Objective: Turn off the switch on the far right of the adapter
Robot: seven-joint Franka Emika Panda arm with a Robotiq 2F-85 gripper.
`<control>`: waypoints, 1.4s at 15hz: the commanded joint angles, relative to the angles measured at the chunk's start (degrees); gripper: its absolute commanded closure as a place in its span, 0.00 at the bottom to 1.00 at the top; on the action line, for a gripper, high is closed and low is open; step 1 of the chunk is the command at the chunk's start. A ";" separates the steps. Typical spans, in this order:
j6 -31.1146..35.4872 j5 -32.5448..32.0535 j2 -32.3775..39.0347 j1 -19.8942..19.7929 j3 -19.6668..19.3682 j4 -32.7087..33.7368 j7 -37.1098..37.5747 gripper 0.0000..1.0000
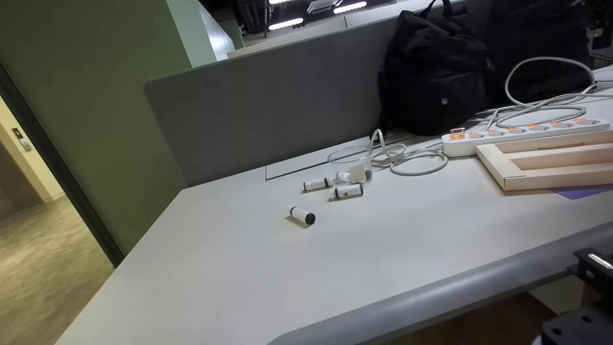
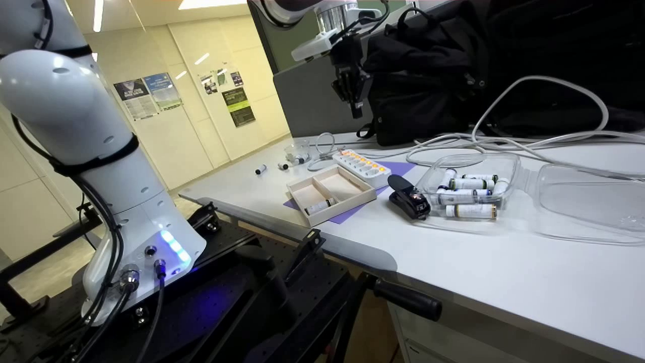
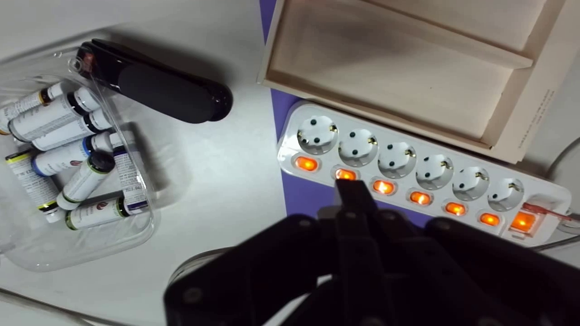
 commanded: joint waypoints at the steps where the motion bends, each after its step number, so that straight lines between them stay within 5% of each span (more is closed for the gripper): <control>1: -0.19 -0.08 -0.05 -0.12 0.18 0.10 0.09 0.99; 8: 0.14 5.99 2.56 -0.91 0.15 1.76 0.10 1.00; 12: 6.62 7.95 6.37 -1.27 0.15 2.29 3.02 1.00; 17: 16.00 6.87 10.81 -1.13 0.75 2.50 5.83 1.00; 21: 14.43 2.84 15.24 0.18 0.07 4.98 10.76 1.00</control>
